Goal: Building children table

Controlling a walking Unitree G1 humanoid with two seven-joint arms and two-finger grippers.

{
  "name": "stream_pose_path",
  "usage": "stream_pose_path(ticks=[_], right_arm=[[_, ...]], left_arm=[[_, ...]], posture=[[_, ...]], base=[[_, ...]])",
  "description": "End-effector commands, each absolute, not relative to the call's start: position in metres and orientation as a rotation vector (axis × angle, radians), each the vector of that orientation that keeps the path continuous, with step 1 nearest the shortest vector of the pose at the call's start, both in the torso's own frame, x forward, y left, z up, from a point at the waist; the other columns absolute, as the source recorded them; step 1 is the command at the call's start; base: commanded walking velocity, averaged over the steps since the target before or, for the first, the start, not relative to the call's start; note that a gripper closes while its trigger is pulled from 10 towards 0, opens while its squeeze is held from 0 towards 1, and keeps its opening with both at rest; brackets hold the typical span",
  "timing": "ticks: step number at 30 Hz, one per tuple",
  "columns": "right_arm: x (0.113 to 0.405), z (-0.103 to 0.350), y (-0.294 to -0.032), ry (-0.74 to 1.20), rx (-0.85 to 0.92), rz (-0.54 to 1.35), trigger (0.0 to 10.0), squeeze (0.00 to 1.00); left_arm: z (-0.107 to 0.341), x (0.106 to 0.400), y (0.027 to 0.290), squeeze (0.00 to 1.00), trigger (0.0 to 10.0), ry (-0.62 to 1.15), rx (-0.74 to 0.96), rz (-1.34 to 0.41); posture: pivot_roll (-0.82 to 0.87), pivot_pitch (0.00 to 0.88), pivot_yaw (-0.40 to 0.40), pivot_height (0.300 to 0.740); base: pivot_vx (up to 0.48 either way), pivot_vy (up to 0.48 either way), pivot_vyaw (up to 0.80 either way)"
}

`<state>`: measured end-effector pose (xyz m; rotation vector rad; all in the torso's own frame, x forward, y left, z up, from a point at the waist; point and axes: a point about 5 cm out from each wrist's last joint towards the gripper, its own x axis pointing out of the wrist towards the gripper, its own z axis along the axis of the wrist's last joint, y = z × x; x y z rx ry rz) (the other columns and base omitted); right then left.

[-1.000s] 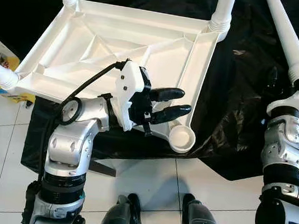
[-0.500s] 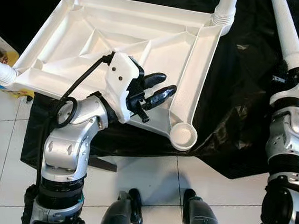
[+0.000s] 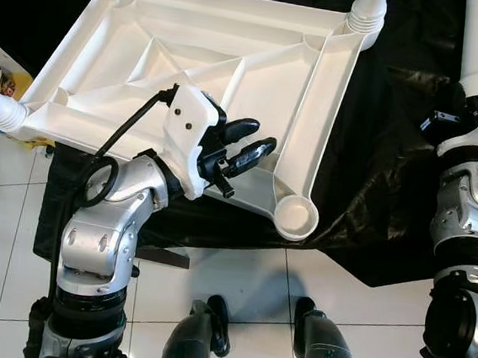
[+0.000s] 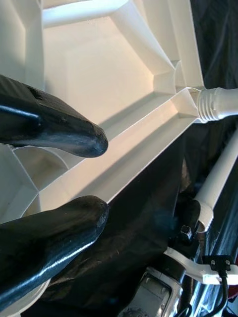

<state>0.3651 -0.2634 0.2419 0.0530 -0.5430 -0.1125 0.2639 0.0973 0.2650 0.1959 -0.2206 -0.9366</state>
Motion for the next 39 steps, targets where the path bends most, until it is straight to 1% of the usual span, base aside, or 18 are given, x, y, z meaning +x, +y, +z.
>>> stream_pose_path(ticks=[1,3,7,8,9,11,15,16,17,18,19,21,24,26,27,34,37,39], right_arm=[[0.358,0.244,-0.256,-0.596,-0.009,-0.112,10.0,0.00],[0.353,0.251,-0.253,-0.641,-0.024,-0.112,10.0,0.00],[0.350,0.257,-0.250,-0.671,-0.029,-0.106,10.0,0.00],[0.345,0.264,-0.245,-0.711,-0.034,-0.098,10.0,0.00],[0.345,0.264,-0.245,-0.711,-0.034,-0.098,10.0,0.00],[0.334,0.275,-0.233,-0.779,-0.053,-0.085,10.0,0.00],[0.330,0.277,-0.229,-0.803,-0.065,-0.085,10.0,0.00],[0.327,0.278,-0.225,-0.814,-0.065,-0.082,10.0,0.00],[0.327,0.278,-0.225,-0.814,-0.065,-0.082,10.0,0.00],[0.325,0.279,-0.220,-0.818,-0.061,-0.072,10.0,0.00],[0.325,0.279,-0.220,-0.818,-0.061,-0.072,10.0,0.00],[0.324,0.292,-0.214,-0.855,-0.054,-0.064,10.0,0.00],[0.323,0.298,-0.212,-0.873,-0.057,-0.065,10.0,0.00],[0.321,0.313,-0.205,-0.927,-0.050,-0.049,10.0,0.00],[0.321,0.313,-0.205,-0.927,-0.050,-0.049,10.0,0.00],[0.315,0.341,-0.182,-1.012,-0.038,0.030,10.0,0.00],[0.313,0.346,-0.179,-1.025,-0.036,0.040,10.0,0.00],[0.306,0.364,-0.169,-1.096,-0.071,0.082,10.0,0.00]], left_arm=[[0.262,0.263,0.101,0.00,10.0,-0.219,0.191,-0.892],[0.262,0.264,0.101,0.00,10.0,-0.221,0.187,-0.887],[0.261,0.265,0.101,0.00,10.0,-0.222,0.184,-0.884],[0.260,0.266,0.102,0.00,10.0,-0.227,0.182,-0.880],[0.260,0.266,0.102,0.00,10.0,-0.227,0.182,-0.880],[0.262,0.269,0.102,0.00,10.0,-0.246,0.170,-0.871],[0.263,0.271,0.102,0.00,10.0,-0.254,0.164,-0.864],[0.264,0.274,0.102,0.00,10.0,-0.263,0.156,-0.856],[0.264,0.274,0.102,0.00,10.0,-0.263,0.156,-0.856],[0.265,0.280,0.104,0.00,10.0,-0.250,0.116,-0.826],[0.265,0.280,0.104,0.00,10.0,-0.250,0.116,-0.826],[0.267,0.294,0.109,0.00,10.0,-0.222,0.038,-0.774],[0.268,0.298,0.111,0.00,10.0,-0.213,0.015,-0.761],[0.271,0.304,0.113,0.00,10.0,-0.220,-0.012,-0.747],[0.271,0.304,0.113,0.00,10.0,-0.220,-0.012,-0.747],[0.274,0.313,0.115,0.00,10.0,-0.236,-0.053,-0.717],[0.273,0.314,0.114,0.00,10.0,-0.236,-0.057,-0.712],[0.276,0.318,0.114,0.00,10.0,-0.254,-0.073,-0.700]], posture=[[0.15,0.339,0.136,0.740],[0.13,0.327,0.122,0.740],[0.12,0.317,0.114,0.740],[0.11,0.303,0.103,0.740],[0.11,0.303,0.103,0.740],[0.09,0.274,0.086,0.740],[0.08,0.260,0.078,0.740],[0.07,0.238,0.069,0.740],[0.07,0.238,0.069,0.740],[0.06,0.216,0.061,0.740],[0.06,0.216,0.061,0.740],[0.04,0.170,0.053,0.740],[0.04,0.170,0.053,0.740],[0.02,0.133,0.052,0.740],[0.02,0.133,0.052,0.740],[-0.01,0.088,0.059,0.740],[-0.01,0.088,0.059,0.740],[-0.02,0.075,0.062,0.740]], base=[[0.000,0.000,0.00],[0.000,0.000,0.00],[0.000,0.000,0.00],[0.000,0.000,0.00],[0.000,0.000,0.00],[0.000,0.000,0.00],[0.000,0.000,0.00],[0.000,0.000,0.00],[0.000,0.000,0.00],[0.000,0.000,0.00],[0.000,0.000,0.00],[0.000,0.000,0.00],[0.000,0.000,0.00],[0.000,0.000,0.00],[0.000,0.000,0.00],[0.000,0.000,0.00],[0.000,0.000,0.00],[0.000,0.000,0.00]])
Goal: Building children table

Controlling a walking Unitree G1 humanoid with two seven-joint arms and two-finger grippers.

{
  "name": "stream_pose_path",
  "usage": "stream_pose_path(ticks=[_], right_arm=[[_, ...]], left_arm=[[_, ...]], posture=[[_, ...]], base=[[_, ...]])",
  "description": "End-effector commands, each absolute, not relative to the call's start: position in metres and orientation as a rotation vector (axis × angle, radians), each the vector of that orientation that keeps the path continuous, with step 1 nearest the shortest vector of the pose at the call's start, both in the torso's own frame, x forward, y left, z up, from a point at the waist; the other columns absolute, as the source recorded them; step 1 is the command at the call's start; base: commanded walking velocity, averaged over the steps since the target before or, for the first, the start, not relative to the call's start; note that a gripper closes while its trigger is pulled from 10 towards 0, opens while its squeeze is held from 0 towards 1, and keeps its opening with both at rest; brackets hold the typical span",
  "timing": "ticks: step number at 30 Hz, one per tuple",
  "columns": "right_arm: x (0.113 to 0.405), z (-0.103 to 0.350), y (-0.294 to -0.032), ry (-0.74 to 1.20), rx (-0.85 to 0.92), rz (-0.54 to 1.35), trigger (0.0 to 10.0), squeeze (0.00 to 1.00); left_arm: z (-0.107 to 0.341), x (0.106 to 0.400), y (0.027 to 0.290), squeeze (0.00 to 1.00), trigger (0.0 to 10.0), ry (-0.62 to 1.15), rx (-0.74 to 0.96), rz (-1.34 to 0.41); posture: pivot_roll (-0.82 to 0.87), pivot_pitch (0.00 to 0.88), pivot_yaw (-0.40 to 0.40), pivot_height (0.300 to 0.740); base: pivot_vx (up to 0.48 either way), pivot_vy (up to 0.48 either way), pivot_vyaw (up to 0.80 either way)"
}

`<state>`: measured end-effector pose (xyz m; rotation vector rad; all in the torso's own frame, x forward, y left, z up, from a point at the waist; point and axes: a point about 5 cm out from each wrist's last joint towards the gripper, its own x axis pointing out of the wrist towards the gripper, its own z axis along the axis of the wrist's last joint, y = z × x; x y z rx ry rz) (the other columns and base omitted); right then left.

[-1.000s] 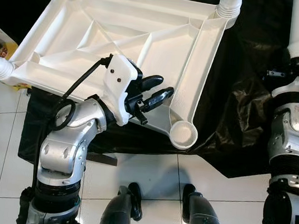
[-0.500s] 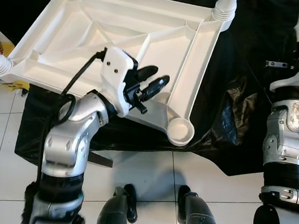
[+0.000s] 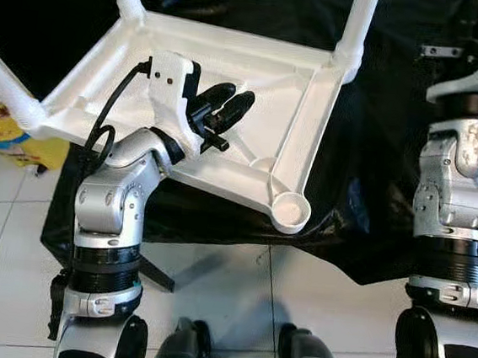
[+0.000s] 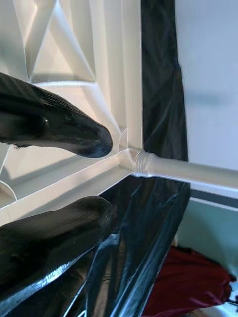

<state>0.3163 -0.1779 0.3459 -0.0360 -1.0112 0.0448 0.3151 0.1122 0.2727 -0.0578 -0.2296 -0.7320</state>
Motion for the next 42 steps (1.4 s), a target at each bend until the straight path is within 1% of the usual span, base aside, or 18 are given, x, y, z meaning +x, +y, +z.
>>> stream_pose_path(ticks=[1,8,9,10,12,14,15,18,24,27,29,33,34,35,36,38,39,42], right_arm=[[0.302,0.374,-0.163,-1.136,-0.089,0.108,10.0,0.00],[0.294,0.389,-0.152,-1.200,-0.144,0.156,10.0,0.00],[0.293,0.390,-0.148,-1.205,-0.154,0.194,10.0,0.00],[0.293,0.390,-0.148,-1.205,-0.154,0.194,10.0,0.00],[0.294,0.387,-0.142,-1.194,-0.158,0.244,10.0,0.00],[0.294,0.387,-0.142,-1.194,-0.158,0.244,10.0,0.00],[0.296,0.382,-0.139,-1.170,-0.152,0.277,10.0,0.00],[0.300,0.369,-0.134,-1.112,-0.157,0.337,10.0,0.00],[0.301,0.347,-0.126,-1.029,-0.189,0.416,10.0,0.00],[0.301,0.343,-0.125,-1.014,-0.194,0.430,10.0,0.00],[0.300,0.327,-0.117,-0.960,-0.198,0.488,10.0,0.00],[0.299,0.322,-0.114,-0.944,-0.198,0.506,10.0,0.00],[0.297,0.314,-0.109,-0.915,-0.192,0.540,10.0,0.00],[0.297,0.314,-0.109,-0.915,-0.192,0.540,10.0,0.00],[0.296,0.307,-0.105,-0.890,-0.187,0.570,10.0,0.00],[0.295,0.303,-0.102,-0.874,-0.183,0.589,10.0,0.00],[0.293,0.299,-0.099,-0.856,-0.170,0.614,10.0,0.00],[0.291,0.295,-0.097,-0.842,-0.164,0.636,10.0,0.00]], left_arm=[[0.279,0.321,0.115,0.00,10.0,-0.264,-0.076,-0.695],[0.289,0.328,0.117,0.00,10.0,-0.298,-0.107,-0.713],[0.294,0.329,0.117,0.00,10.0,-0.313,-0.156,-0.772],[0.294,0.329,0.117,0.00,10.0,-0.313,-0.156,-0.772],[0.299,0.329,0.118,0.00,10.0,-0.335,-0.214,-0.848],[0.299,0.329,0.118,0.00,10.0,-0.335,-0.214,-0.848],[0.302,0.329,0.119,1.00,10.0,-0.344,-0.250,-0.890],[0.304,0.329,0.122,1.00,10.0,-0.335,-0.286,-0.978],[0.311,0.328,0.127,1.00,10.0,-0.361,-0.397,-1.069],[0.313,0.328,0.129,1.00,10.0,-0.364,-0.419,-1.089],[0.320,0.322,0.132,1.00,10.0,-0.385,-0.489,-1.182],[0.322,0.320,0.133,1.00,10.0,-0.395,-0.510,-1.212],[0.325,0.318,0.133,0.96,10.0,-0.410,-0.533,-1.252],[0.325,0.318,0.133,0.96,10.0,-0.410,-0.533,-1.252],[0.327,0.317,0.132,0.06,10.0,-0.414,-0.554,-1.284],[0.328,0.317,0.131,0.06,10.0,-0.415,-0.567,-1.303],[0.329,0.317,0.130,0.00,10.0,-0.412,-0.573,-1.323],[0.330,0.318,0.129,0.00,10.0,-0.412,-0.580,-1.340]], posture=[[-0.02,0.075,0.063,0.740],[-0.03,0.071,0.063,0.740],[-0.03,0.062,0.058,0.740],[-0.03,0.062,0.058,0.740],[-0.03,0.061,0.057,0.740],[-0.03,0.061,0.057,0.740],[-0.03,0.054,0.049,0.740],[-0.02,0.049,0.042,0.740],[-0.02,0.042,0.031,0.740],[-0.02,0.041,0.030,0.740],[-0.03,0.036,0.022,0.740],[-0.03,0.036,0.022,0.740],[-0.03,0.032,0.018,0.740],[-0.03,0.032,0.018,0.740],[-0.03,0.029,0.017,0.740],[-0.03,0.028,0.017,0.740],[-0.03,0.026,0.016,0.740],[-0.03,0.023,0.017,0.740]], base=[[0.000,0.000,0.00],[0.000,0.000,0.00],[0.000,0.000,0.00],[0.000,0.000,0.00],[0.000,0.000,0.00],[0.000,0.000,0.00],[0.000,0.000,0.00],[0.000,0.000,0.00],[0.000,0.000,0.00],[0.000,0.000,0.00],[0.000,0.000,0.00],[0.000,0.000,0.00],[0.000,0.000,0.00],[0.000,0.000,0.00],[0.000,0.000,0.00],[0.000,0.000,0.00],[0.000,0.000,0.00],[0.000,0.000,0.00]])
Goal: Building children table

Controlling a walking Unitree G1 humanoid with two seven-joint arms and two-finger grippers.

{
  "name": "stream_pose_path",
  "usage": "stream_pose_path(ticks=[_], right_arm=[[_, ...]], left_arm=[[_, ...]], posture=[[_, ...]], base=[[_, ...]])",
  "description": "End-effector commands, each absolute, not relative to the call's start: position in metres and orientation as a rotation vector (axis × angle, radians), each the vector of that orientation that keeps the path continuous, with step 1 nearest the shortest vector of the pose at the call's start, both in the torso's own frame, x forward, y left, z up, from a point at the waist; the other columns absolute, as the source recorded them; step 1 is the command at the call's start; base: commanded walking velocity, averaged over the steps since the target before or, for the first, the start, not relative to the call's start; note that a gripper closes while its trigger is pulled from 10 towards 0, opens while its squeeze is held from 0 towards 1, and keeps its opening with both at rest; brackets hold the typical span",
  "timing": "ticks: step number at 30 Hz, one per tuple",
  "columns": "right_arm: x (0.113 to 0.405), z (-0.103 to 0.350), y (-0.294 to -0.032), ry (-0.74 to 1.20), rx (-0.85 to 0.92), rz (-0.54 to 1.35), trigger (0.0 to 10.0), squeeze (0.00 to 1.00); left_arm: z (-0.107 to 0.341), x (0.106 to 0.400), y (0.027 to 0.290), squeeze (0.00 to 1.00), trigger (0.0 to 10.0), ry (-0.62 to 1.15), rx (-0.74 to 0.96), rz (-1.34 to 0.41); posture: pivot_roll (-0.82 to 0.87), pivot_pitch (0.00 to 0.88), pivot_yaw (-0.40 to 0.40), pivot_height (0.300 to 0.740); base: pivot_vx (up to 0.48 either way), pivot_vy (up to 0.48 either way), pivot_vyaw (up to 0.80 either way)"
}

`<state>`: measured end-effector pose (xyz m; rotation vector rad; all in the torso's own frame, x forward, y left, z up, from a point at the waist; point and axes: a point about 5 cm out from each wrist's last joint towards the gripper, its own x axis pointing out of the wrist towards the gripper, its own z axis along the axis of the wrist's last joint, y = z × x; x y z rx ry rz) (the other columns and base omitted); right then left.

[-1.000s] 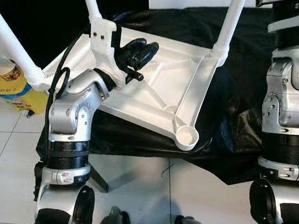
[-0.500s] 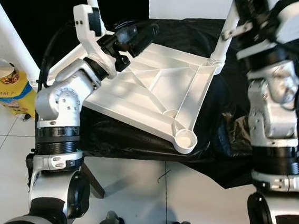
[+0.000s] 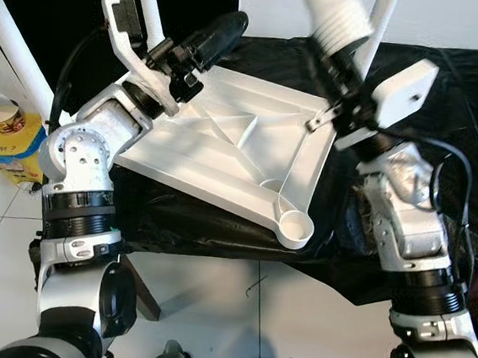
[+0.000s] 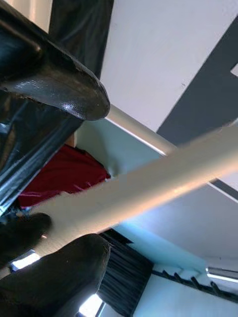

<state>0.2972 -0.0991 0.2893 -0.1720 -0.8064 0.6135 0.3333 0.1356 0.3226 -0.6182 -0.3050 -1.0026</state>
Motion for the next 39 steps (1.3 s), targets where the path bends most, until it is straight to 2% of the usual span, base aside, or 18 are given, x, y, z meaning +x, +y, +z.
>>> stream_pose_path(ticks=[1,17,23,39], right_arm=[[0.289,0.292,-0.094,-0.825,-0.158,0.663,10.0,0.00],[0.279,0.281,-0.087,-0.777,-0.191,0.781,10.0,0.00],[0.269,0.265,-0.087,-0.743,-0.261,0.835,10.0,0.00],[0.258,0.253,-0.086,-0.715,-0.302,0.857,10.0,0.00]], left_arm=[[0.331,0.319,0.127,0.00,10.0,-0.410,-0.569,-1.347],[0.339,0.330,0.119,0.00,10.0,-0.358,-0.511,-1.373],[0.365,0.347,0.137,0.00,10.0,-0.380,-0.562,-1.320],[0.372,0.371,0.159,0.00,10.0,-0.369,-0.652,-1.187]], posture=[[-0.03,0.021,0.017,0.740],[-0.04,0.027,0.040,0.740],[-0.04,0.040,0.065,0.740],[-0.05,0.044,0.092,0.740]], base=[[0.000,0.000,0.00],[0.000,0.000,0.00],[0.000,0.000,0.00],[0.000,0.000,0.00]])
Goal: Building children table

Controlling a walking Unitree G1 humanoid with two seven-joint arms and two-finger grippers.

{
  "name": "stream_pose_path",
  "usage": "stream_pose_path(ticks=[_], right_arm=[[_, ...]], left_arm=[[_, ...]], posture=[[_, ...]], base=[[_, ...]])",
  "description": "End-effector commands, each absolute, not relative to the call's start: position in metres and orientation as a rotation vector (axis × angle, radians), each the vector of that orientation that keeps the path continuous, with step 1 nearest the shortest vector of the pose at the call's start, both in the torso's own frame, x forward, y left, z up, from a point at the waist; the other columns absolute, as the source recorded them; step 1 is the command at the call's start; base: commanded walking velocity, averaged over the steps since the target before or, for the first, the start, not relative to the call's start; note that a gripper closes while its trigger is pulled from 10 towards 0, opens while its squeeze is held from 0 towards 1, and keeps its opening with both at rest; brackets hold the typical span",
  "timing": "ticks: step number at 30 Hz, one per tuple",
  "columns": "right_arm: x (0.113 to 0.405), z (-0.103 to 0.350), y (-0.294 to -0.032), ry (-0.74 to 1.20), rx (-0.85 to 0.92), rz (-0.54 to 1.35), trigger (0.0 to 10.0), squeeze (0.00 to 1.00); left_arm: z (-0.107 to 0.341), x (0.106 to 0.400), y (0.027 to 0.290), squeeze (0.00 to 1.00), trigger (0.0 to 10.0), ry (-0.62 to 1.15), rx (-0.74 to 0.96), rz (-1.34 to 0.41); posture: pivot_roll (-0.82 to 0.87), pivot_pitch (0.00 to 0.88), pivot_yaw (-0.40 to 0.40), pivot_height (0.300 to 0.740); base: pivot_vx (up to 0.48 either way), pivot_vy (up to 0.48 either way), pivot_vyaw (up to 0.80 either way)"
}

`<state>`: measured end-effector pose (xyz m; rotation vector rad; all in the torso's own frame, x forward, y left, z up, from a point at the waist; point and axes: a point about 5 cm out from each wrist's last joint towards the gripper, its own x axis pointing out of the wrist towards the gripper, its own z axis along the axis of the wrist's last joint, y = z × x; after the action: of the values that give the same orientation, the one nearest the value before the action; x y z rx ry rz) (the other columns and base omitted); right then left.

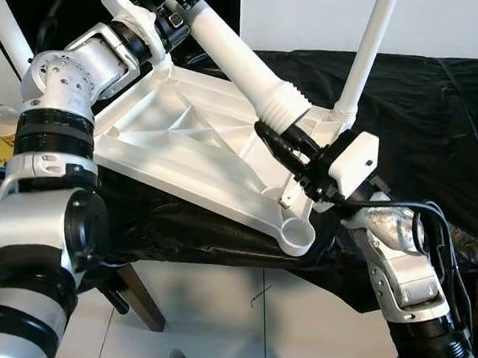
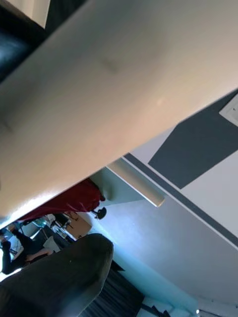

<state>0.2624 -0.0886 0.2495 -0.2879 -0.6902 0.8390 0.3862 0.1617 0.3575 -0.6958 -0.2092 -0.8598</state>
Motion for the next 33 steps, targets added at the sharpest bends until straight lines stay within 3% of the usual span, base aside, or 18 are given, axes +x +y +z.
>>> stream_pose_path(ticks=[1,2,3,4,5,16,17,18,19,20,30,31,32,33], right_arm=[[0.258,0.253,-0.086,-0.715,-0.302,0.857,10.0,0.00],[0.257,0.252,-0.086,-0.714,-0.304,0.856,10.0,0.00],[0.257,0.252,-0.086,-0.714,-0.306,0.855,10.0,0.00],[0.257,0.252,-0.086,-0.714,-0.306,0.855,10.0,0.00],[0.257,0.251,-0.086,-0.713,-0.308,0.854,10.0,0.00],[0.256,0.246,-0.089,-0.716,-0.306,0.804,10.0,0.00],[0.255,0.242,-0.090,-0.713,-0.304,0.786,10.0,0.17],[0.255,0.240,-0.091,-0.714,-0.300,0.770,10.0,0.76],[0.255,0.240,-0.091,-0.714,-0.300,0.770,10.0,0.76],[0.254,0.239,-0.092,-0.712,-0.293,0.762,10.0,1.00],[0.244,0.229,-0.095,-0.721,-0.287,0.719,10.0,1.00],[0.242,0.224,-0.096,-0.706,-0.288,0.716,10.0,0.66],[0.240,0.219,-0.098,-0.695,-0.291,0.711,10.0,0.00],[0.240,0.219,-0.098,-0.695,-0.291,0.711,10.0,0.00]], left_arm=[[0.372,0.371,0.159,0.00,10.0,-0.369,-0.652,-1.187],[0.372,0.371,0.161,0.00,4.8,-0.369,-0.647,-1.184],[0.372,0.372,0.162,0.00,0.9,-0.371,-0.646,-1.179],[0.372,0.372,0.162,0.00,0.9,-0.371,-0.646,-1.179],[0.371,0.373,0.164,0.00,0.0,-0.370,-0.649,-1.180],[0.369,0.377,0.172,0.00,0.0,-0.378,-0.694,-1.145],[0.368,0.377,0.173,0.00,0.0,-0.373,-0.688,-1.136],[0.367,0.378,0.174,0.00,0.0,-0.369,-0.691,-1.130],[0.367,0.378,0.174,0.00,0.0,-0.369,-0.691,-1.130],[0.366,0.378,0.175,0.00,0.0,-0.367,-0.693,-1.127],[0.363,0.382,0.180,0.00,0.0,-0.354,-0.704,-1.085],[0.362,0.383,0.182,0.00,6.4,-0.352,-0.710,-1.075],[0.362,0.384,0.183,0.00,10.0,-0.349,-0.714,-1.067],[0.362,0.384,0.183,0.00,10.0,-0.349,-0.714,-1.067]], posture=[[-0.05,0.044,0.092,0.740],[-0.05,0.044,0.093,0.740],[-0.05,0.042,0.093,0.740],[-0.05,0.042,0.093,0.740],[-0.05,0.042,0.091,0.740],[-0.04,0.037,0.081,0.740],[-0.05,0.037,0.081,0.740],[-0.05,0.040,0.083,0.740],[-0.05,0.040,0.083,0.740],[-0.05,0.040,0.083,0.740],[-0.05,0.055,0.089,0.740],[-0.05,0.057,0.089,0.740],[-0.04,0.058,0.088,0.740],[-0.04,0.058,0.088,0.740]], base=[[0.000,0.000,0.00],[0.000,0.000,0.00],[0.000,0.000,0.00],[0.000,0.000,0.00],[0.000,0.000,0.00],[0.000,0.000,0.00],[0.000,0.000,0.00],[0.000,0.000,0.00],[0.000,0.000,0.00],[0.000,0.000,0.00],[0.000,0.000,0.00],[0.000,0.000,0.00],[0.000,0.000,0.00],[0.000,0.000,0.00]])
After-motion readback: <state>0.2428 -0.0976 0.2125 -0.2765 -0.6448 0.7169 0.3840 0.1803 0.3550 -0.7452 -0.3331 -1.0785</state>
